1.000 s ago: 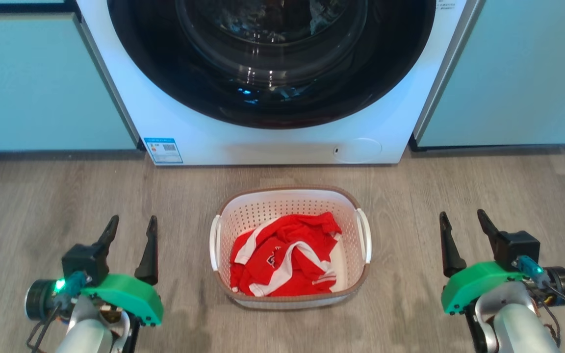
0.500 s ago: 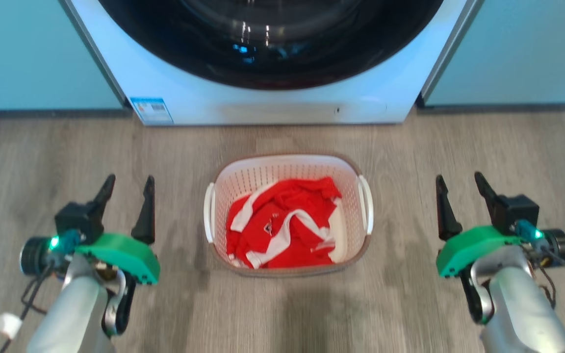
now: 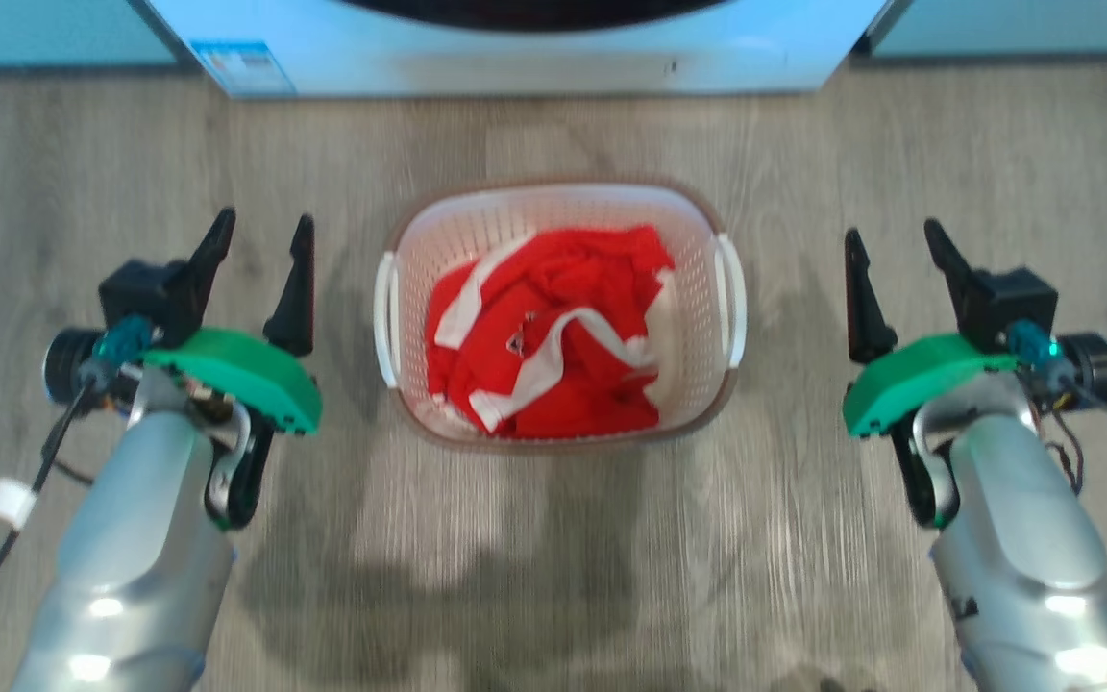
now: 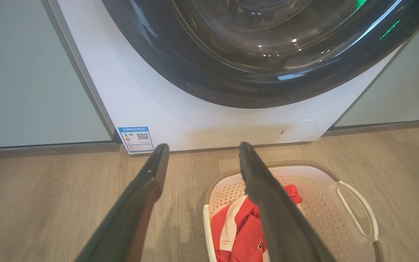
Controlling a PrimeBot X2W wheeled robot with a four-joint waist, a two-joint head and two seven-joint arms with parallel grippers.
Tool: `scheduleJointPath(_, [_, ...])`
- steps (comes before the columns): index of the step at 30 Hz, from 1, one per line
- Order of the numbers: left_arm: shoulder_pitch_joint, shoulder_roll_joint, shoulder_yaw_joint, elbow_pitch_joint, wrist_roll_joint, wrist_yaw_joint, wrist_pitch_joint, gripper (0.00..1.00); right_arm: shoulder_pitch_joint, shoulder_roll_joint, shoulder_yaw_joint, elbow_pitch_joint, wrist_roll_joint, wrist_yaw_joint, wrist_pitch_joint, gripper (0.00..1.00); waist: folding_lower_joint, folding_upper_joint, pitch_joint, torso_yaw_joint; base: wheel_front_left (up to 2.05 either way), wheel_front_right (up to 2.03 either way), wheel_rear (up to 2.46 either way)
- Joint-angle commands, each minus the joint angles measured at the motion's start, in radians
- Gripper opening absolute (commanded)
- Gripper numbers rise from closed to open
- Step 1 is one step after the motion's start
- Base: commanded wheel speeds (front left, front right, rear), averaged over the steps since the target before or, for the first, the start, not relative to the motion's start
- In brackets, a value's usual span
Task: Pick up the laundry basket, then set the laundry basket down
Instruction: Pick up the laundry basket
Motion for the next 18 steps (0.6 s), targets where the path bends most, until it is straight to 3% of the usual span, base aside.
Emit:
scheduleJointPath(1, [-0.052,0.018,0.036,0.005,0.012,-0.009,-0.009,1.00,-0.031,-0.004,0.028,-0.013,-0.010,-0.002,-0.012,1.00,-0.0002,0.0000,0.069,0.006,0.00,0.00,0.00])
scheduleJointPath(18, [-0.263,-0.056,0.034,0.246,0.031,-0.080,-0.009,1.00,-0.195,-0.004,0.059,0.099,0.003,-0.002,-0.012,1.00,-0.0002,0.0000,0.289,0.011,0.00,0.00,0.00])
